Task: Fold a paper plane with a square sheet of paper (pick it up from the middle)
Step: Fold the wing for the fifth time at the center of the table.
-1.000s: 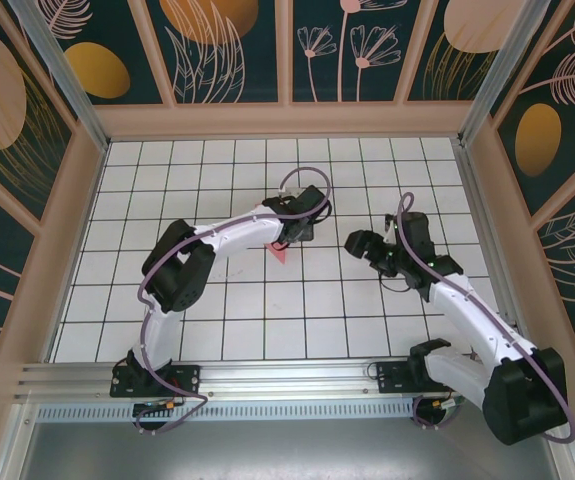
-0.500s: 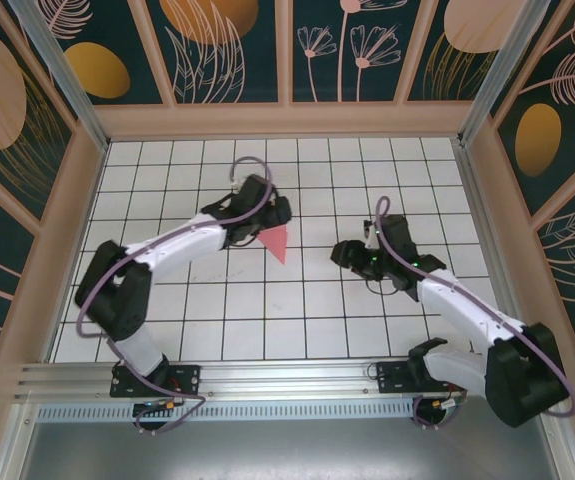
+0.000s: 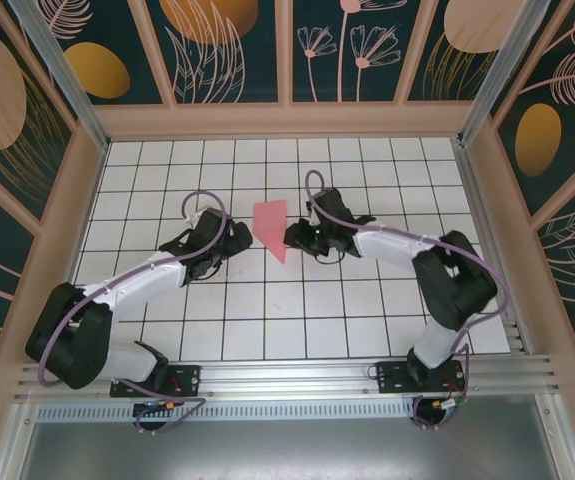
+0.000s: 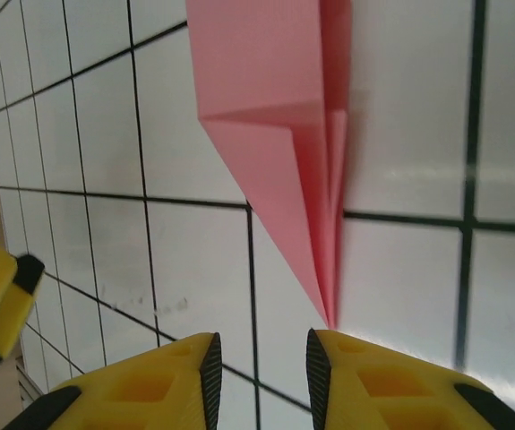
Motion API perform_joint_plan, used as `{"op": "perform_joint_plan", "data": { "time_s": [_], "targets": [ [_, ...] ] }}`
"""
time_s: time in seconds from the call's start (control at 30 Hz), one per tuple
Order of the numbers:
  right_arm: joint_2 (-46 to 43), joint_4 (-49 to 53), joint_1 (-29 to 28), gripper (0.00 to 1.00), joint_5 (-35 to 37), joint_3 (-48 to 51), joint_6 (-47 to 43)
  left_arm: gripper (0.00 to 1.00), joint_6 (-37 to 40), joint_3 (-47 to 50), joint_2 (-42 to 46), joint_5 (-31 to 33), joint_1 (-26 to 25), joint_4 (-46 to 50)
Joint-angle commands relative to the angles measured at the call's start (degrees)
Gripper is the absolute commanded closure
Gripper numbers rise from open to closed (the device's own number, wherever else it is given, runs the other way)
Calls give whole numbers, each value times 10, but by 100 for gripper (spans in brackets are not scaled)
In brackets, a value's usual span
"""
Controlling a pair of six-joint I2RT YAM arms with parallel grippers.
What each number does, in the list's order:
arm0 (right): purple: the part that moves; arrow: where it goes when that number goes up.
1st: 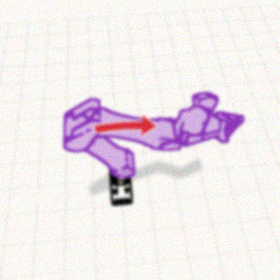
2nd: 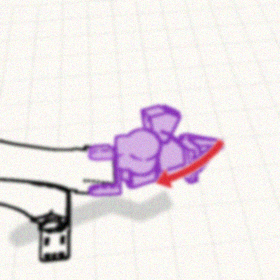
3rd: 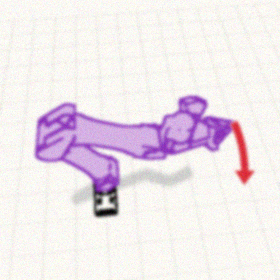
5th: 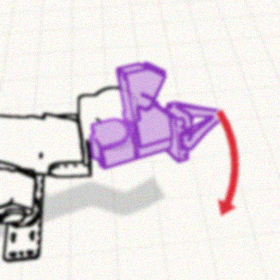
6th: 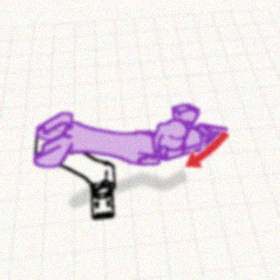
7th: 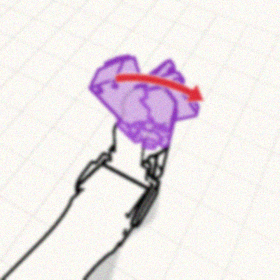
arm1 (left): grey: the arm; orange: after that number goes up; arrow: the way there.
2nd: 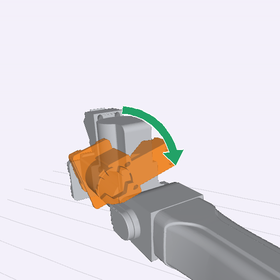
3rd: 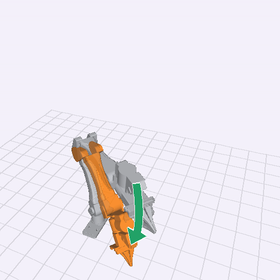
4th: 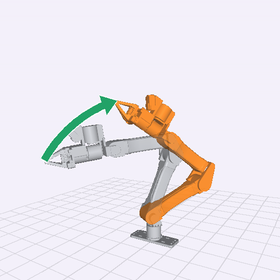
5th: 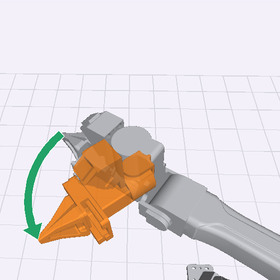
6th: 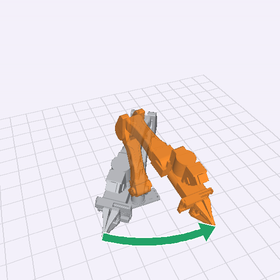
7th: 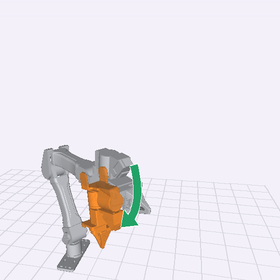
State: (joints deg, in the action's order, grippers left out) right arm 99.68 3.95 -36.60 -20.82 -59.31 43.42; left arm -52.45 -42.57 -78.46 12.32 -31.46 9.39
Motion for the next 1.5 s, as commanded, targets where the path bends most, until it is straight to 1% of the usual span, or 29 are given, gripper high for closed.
{"op": "perform_joint_plan", "data": {
  "time_s": [0.0,0.13,0.2,0.37,0.43,0.57,0.7,0.9,1.13,1.27,1.47],
  "targets": [
    [63,20,-3,66,-6,-58,6,2,-15,18,21,20,6,-16],
    [130,41,-4,66,-25,-116,2,1,-9,25,24,11,8,-22],
    [146,56,-5,66,-22,-137,-3,2,-4,24,22,5,9,-22],
    [171,101,-4,66,-20,-181,-19,1,3,21,17,0,9,-24],
    [184,121,-6,68,-25,-196,-31,1,8,17,14,-3,9,-26],
    [183,129,-8,69,-23,-206,-43,1,14,11,9,-3,9,-27],
    [184,122,-11,70,-47,-212,-54,2,10,14,6,-4,9,-31],
    [245,216,-15,70,-33,-293,-92,2,10,13,10,-4,9,-33],
    [282,318,-14,68,14,-343,-160,1,19,-17,3,-3,10,-31],
    [271,338,-12,67,36,-317,-201,1,26,-39,-9,-10,10,-30],
    [194,330,7,67,73,-204,-290,1,25,-45,-24,-38,10,-51]
  ]
}}
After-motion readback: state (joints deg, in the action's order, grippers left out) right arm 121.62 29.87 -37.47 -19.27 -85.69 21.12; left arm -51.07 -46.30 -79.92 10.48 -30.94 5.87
